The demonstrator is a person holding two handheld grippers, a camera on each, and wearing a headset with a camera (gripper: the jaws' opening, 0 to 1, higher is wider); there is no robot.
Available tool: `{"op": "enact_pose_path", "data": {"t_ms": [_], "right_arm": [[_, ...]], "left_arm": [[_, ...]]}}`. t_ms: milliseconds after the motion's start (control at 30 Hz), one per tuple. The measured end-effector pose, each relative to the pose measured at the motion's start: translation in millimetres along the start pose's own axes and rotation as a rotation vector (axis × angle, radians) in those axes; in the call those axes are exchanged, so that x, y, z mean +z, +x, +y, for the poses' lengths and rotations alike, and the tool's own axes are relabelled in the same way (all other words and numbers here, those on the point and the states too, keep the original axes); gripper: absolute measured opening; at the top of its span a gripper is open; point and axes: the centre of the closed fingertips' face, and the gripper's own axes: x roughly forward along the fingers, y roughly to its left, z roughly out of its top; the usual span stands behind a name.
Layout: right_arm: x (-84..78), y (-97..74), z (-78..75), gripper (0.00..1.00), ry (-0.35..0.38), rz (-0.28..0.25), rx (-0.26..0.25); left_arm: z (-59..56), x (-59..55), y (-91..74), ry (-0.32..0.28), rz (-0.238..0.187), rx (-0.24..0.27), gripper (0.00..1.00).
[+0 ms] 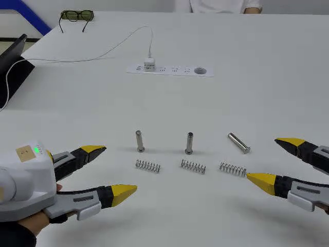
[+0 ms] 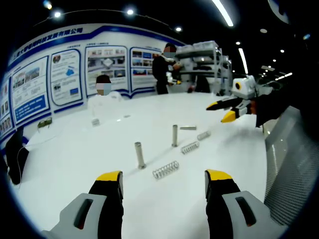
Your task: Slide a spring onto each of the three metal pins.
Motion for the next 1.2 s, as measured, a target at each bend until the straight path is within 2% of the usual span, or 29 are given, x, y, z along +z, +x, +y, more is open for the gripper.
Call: {"op": "enact_pose_path", "data": {"t_ms": [167, 600, 833, 1200], "right_arm": [[3.6, 3.4, -7.4, 0.61, 0.022, 0.011, -0.013], [12.0, 17.0, -20.0, 0.6, 0.017, 0.033, -0.036], [12.7, 30.1, -27.5, 0.57, 0.02, 0.073, -0.05], [3.0, 49.8, -35.6, 0.51, 0.013, 0.16, -0.063]], "left_arm": [[-0.4, 0.0, -1.3, 0.002, 0.001, 0.002, 0.68], [-0.6, 1.4, -5.9, 0.001, -0.005, 0.014, 0.68], [-0.8, 1.1, -7.3, 0.003, -0.003, 0.019, 0.68], [-0.4, -1.0, -8.4, -0.001, -0.004, 0.026, 0.67]]}}
